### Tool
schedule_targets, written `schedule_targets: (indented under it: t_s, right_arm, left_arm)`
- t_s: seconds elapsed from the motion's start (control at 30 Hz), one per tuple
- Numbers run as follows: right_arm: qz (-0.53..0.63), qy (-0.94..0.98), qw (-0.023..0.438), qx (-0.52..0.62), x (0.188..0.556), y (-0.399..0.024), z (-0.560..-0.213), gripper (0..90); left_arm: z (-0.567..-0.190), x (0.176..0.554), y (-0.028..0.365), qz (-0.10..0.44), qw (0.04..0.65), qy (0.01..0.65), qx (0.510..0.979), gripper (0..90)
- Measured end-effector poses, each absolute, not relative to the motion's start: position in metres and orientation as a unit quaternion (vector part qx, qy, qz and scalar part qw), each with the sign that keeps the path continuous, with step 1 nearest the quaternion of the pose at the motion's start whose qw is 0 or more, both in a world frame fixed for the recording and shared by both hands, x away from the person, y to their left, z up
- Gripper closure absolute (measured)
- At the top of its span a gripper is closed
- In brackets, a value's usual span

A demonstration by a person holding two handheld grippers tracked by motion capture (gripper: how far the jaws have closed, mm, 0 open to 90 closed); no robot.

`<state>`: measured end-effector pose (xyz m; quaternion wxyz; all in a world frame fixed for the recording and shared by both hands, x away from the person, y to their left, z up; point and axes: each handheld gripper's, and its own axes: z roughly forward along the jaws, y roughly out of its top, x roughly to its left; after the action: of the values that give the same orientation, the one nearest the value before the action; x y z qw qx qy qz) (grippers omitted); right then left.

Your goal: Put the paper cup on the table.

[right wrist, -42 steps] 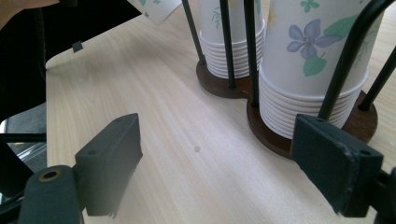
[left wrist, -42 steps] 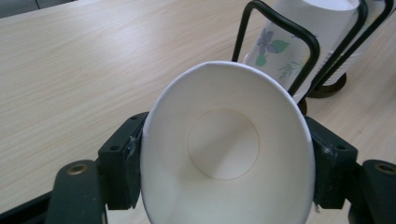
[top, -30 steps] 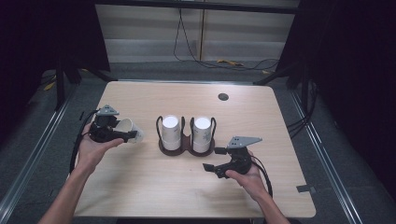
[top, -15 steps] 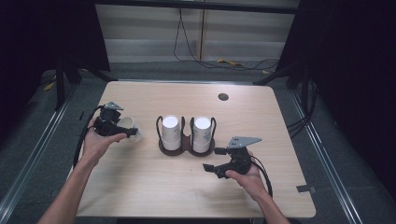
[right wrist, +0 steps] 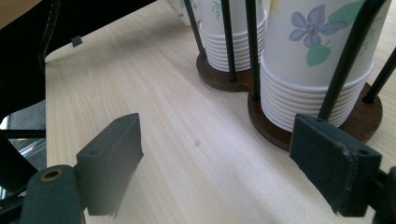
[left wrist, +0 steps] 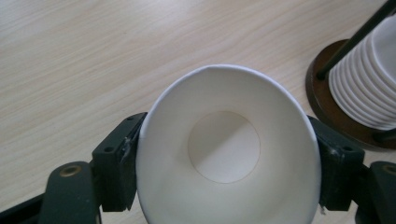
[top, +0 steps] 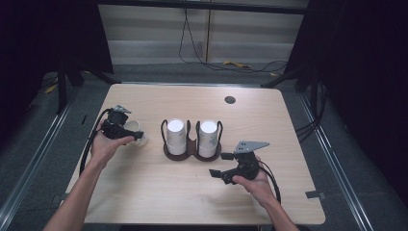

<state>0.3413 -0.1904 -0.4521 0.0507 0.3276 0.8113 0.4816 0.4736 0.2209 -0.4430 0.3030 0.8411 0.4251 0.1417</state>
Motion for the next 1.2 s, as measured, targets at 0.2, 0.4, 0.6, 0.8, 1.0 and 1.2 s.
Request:
schedule_targets:
  t_s: [0.2, 0.4, 0.6, 0.8, 1.0, 1.2]
  right_arm:
    - [0.48, 0.812, 0.051, 0.328, 0.341, -0.189, -0.453, 17.0]
    - [0.482, 0.811, 0.05, 0.329, 0.341, -0.19, -0.453, 17.1]
    - [0.481, 0.811, 0.051, 0.329, 0.34, -0.19, -0.452, 17.1]
    - [0.482, 0.81, 0.052, 0.33, 0.34, -0.192, -0.452, 17.0]
    - [0.481, 0.811, 0.052, 0.329, 0.34, -0.191, -0.452, 17.1]
    - [0.481, 0.811, 0.051, 0.329, 0.34, -0.191, -0.452, 17.1]
  left_arm:
    - [-0.446, 0.474, 0.209, 0.149, 0.295, 0.415, 0.848, 23.0]
    - [-0.449, 0.477, 0.205, 0.142, 0.303, 0.413, 0.847, 21.8]
    - [-0.451, 0.476, 0.203, 0.131, 0.308, 0.412, 0.848, 20.6]
    - [-0.453, 0.476, 0.203, 0.121, 0.317, 0.409, 0.847, 16.0]
    - [-0.457, 0.473, 0.207, 0.112, 0.326, 0.409, 0.845, 16.2]
    - [-0.461, 0.473, 0.212, 0.105, 0.323, 0.42, 0.841, 16.1]
